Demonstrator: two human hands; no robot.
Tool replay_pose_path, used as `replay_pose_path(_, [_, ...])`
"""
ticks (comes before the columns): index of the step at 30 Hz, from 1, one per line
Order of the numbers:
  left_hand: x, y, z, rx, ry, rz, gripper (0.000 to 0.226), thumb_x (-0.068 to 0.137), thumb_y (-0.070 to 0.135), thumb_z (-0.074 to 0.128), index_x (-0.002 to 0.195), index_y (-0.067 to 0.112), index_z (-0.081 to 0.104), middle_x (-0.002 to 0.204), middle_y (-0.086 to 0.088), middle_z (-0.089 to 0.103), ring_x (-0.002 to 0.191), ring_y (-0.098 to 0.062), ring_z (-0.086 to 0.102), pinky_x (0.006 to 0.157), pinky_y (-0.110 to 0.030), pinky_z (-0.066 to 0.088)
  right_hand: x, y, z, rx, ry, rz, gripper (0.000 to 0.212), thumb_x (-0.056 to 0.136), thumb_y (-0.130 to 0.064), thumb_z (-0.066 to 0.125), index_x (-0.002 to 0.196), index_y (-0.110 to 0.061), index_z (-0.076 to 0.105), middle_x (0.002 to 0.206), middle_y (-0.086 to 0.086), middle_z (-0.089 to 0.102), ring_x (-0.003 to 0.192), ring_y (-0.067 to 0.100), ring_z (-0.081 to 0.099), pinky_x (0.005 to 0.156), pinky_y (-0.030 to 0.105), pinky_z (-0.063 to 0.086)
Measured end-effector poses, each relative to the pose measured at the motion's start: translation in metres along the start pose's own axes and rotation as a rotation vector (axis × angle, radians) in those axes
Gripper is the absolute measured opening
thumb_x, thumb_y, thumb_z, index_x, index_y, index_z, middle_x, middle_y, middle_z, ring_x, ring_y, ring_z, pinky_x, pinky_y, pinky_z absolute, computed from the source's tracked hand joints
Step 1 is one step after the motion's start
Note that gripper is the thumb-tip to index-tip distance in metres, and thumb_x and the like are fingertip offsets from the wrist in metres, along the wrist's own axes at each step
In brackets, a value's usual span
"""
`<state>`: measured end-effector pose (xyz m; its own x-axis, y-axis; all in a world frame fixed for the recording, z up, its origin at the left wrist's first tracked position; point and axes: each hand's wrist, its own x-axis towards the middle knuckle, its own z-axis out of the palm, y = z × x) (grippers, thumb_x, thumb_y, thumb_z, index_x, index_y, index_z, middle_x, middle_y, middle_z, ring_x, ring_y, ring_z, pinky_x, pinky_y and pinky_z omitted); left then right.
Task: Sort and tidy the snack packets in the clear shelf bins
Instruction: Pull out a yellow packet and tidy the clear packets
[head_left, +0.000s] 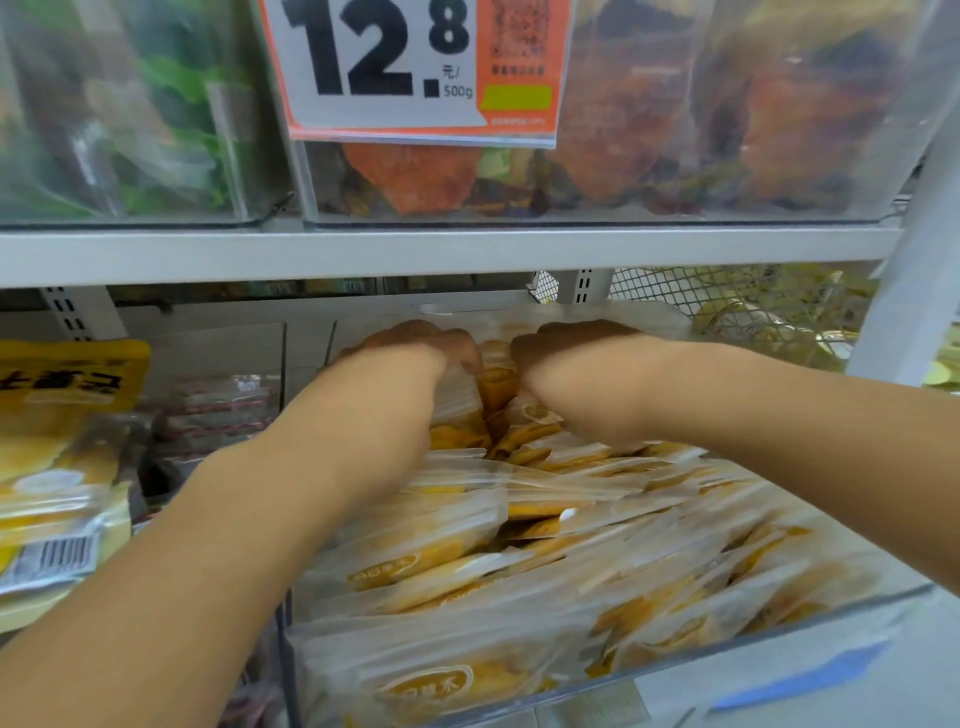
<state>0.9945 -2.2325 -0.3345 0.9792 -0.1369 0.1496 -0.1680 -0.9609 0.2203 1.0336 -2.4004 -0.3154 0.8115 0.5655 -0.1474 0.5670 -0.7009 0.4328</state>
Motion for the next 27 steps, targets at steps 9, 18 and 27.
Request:
replay_pose_path(9, [0.001, 0.005, -0.005, -0.012, -0.168, 0.051, 0.046, 0.085, -0.002, 0.058, 0.098, 0.042, 0.056, 0.118, 0.008, 0.045, 0.1, -0.02, 0.047, 0.077, -0.028, 0.04, -0.041, 0.029, -0.009, 0.479, 0.092, -0.141, 0.041, 0.079, -0.056, 0.074, 0.117, -0.038, 0.07, 0.095, -0.023, 0.067, 0.089, -0.005, 0.061, 0.078, 0.016, 0.052])
replay_pose_path(18, [-0.015, -0.013, -0.011, -0.041, -0.284, 0.152, 0.065, 0.066, 0.089, 0.036, 0.108, 0.047, 0.062, 0.103, 0.024, 0.062, 0.091, 0.002, 0.057, 0.085, -0.028, 0.05, -0.043, 0.038, 0.0, 0.431, -0.111, -0.182, 0.051, 0.079, -0.046, 0.079, 0.127, -0.039, 0.065, 0.117, -0.03, 0.065, 0.105, -0.013, 0.058, 0.094, 0.013, 0.047])
replay_pose_path(27, [-0.019, -0.009, -0.015, -0.096, -0.191, 0.213, 0.065, 0.062, 0.093, 0.04, 0.104, 0.05, 0.063, 0.102, 0.025, 0.065, 0.091, 0.007, 0.057, 0.082, -0.024, 0.05, -0.002, 0.028, 0.004, 0.23, 0.19, 0.014, 0.009, 0.093, -0.017, 0.062, 0.095, -0.026, 0.064, 0.094, -0.006, 0.061, 0.085, 0.019, 0.059, 0.07, 0.023, 0.039])
